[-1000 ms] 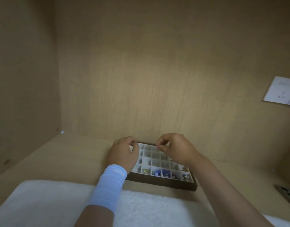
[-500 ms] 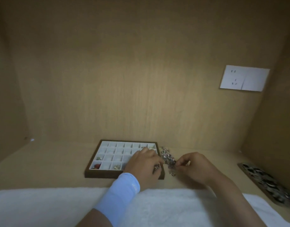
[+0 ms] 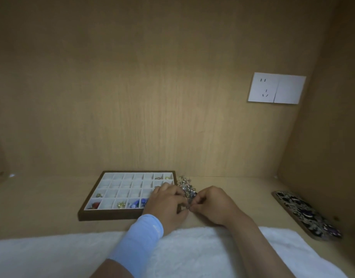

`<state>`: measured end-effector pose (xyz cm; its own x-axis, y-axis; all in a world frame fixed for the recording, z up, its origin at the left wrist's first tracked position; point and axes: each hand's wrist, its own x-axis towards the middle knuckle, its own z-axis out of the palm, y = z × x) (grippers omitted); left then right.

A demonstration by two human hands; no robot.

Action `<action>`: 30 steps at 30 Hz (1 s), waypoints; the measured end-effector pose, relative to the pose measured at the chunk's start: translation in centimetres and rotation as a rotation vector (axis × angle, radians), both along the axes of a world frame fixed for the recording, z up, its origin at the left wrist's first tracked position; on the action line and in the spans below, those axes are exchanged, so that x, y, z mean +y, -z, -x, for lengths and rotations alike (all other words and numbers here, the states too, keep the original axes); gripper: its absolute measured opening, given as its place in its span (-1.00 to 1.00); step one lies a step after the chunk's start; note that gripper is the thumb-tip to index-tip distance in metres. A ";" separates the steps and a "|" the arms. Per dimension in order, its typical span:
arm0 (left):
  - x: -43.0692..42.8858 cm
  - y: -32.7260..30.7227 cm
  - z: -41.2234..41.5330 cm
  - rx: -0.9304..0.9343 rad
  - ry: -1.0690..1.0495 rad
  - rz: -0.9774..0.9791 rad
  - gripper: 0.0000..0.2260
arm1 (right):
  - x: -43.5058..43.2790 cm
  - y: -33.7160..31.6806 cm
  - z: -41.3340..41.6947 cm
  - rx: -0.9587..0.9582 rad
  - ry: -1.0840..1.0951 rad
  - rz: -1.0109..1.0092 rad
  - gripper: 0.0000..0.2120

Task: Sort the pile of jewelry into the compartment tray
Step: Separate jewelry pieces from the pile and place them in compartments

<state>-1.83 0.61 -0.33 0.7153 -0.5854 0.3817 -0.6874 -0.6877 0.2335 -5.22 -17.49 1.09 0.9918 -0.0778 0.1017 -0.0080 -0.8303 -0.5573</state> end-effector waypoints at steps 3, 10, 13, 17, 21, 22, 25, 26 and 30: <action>0.0 0.1 0.2 0.008 -0.006 0.020 -0.76 | -0.3 0.3 0.1 -0.008 -0.009 -0.075 -0.95; 0.0 0.0 0.2 0.031 -0.024 0.050 -0.74 | -0.8 0.3 0.2 -0.078 0.050 -0.354 -0.91; -0.1 -0.3 0.2 0.024 -0.037 0.078 -0.67 | -0.5 0.3 0.0 -0.092 0.096 -0.480 -0.90; 0.2 -0.7 0.1 0.060 -0.054 0.283 -0.69 | 0.5 -0.5 -0.1 -0.136 0.078 -0.680 -0.91; 1.0 -1.7 0.0 0.254 -0.014 0.543 -0.83 | 2.4 -2.0 -0.4 -0.168 -0.020 -0.817 -0.94; 1.3 -2.0 -0.1 0.323 -0.006 0.600 -0.84 | 2.9 -2.3 -0.6 -0.161 -0.033 -0.832 -0.94; 3.0 -3.0 -0.9 0.419 -0.059 0.706 -0.88 | 4.7 -3.9 -1.7 -0.107 -0.067 -0.805 -0.92; 3.9 -3.6 -1.3 0.415 -0.079 0.718 -0.91 | 5.4 -4.6 -2.2 -0.094 -0.086 -0.781 -0.92; 8.7 -5.9 -3.4 0.413 -0.124 0.709 -0.95 | 9.2 -7.0 -4.9 -0.060 -0.194 -0.649 -0.92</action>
<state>1.55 9.36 5.57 0.9223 -0.2122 0.3230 -0.3801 -0.3477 0.8571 -0.34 -8.27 8.12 0.9881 0.0369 0.1493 0.1533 -0.3107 -0.9381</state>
